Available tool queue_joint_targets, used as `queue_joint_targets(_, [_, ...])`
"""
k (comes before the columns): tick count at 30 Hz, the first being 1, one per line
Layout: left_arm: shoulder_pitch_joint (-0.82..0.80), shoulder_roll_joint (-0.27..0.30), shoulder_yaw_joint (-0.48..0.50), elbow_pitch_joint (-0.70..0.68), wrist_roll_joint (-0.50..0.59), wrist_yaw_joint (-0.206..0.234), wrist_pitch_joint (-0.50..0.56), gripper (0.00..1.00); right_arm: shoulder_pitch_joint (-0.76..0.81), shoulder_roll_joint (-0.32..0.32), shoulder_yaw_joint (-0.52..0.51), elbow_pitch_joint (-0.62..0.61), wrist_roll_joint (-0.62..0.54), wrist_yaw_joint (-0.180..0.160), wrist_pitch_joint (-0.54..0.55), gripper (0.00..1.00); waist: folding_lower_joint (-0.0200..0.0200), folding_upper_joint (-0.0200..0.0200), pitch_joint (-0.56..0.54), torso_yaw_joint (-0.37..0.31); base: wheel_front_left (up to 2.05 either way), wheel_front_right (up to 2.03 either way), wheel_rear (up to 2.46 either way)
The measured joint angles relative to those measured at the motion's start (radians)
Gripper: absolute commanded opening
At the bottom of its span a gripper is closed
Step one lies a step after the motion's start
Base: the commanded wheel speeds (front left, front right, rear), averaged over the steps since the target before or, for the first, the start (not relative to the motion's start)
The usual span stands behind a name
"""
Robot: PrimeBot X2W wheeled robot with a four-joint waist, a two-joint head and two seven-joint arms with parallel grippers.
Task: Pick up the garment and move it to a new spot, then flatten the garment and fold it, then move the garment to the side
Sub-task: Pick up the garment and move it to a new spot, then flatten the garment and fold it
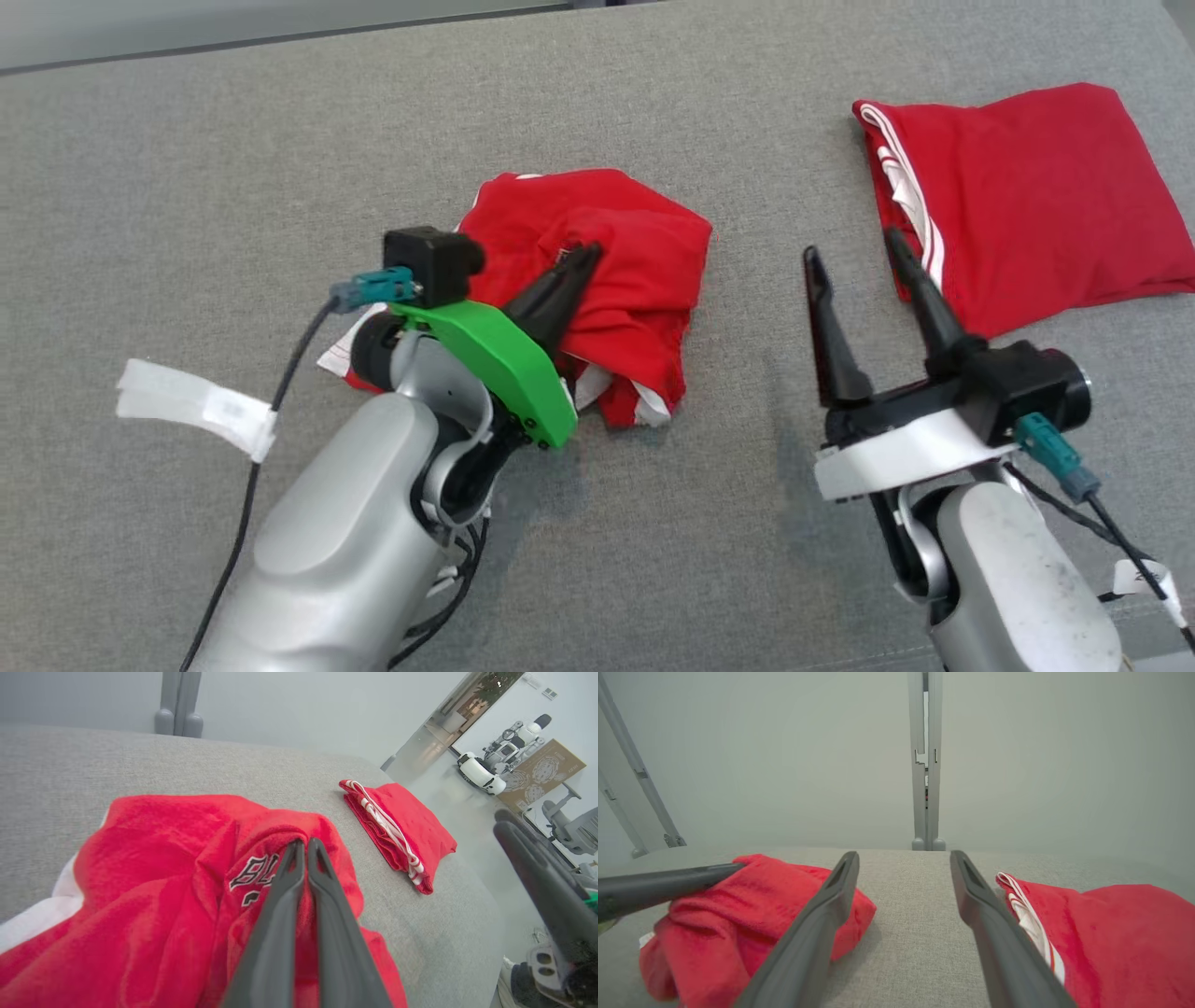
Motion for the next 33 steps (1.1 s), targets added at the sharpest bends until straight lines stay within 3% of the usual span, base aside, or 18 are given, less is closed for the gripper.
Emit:
queue_joint_targets(5, [-0.021,0.0,0.09,0.048,-0.03,0.05,-0.026,0.0,0.002,0.001,0.13,0.027,-0.005,0.056,0.0,1.0,0.0,0.0,-0.023,0.004,0.0,0.0,0.0])
queue_joint_targets(13, [-0.03,-0.004,0.114,0.13,-0.037,0.096,-0.022,0.0,0.043,0.0,0.299,0.165,-0.02,0.131,0.022,1.0,0.0,0.0,-0.029,0.006,0.0,0.0,0.0])
queue_joint_targets(20, [-0.053,-0.004,0.098,0.144,-0.048,0.095,-0.016,0.0,0.002,-0.002,0.367,0.236,-0.023,0.138,0.036,1.0,0.0,0.0,-0.008,0.028,0.0,0.0,0.0])
queue_joint_targets(33, [-0.086,-0.005,0.043,0.128,-0.11,0.072,-0.034,0.0,-0.118,-0.002,0.445,0.331,0.088,0.133,0.035,1.0,0.0,0.0,0.01,0.061,0.0,0.0,0.0])
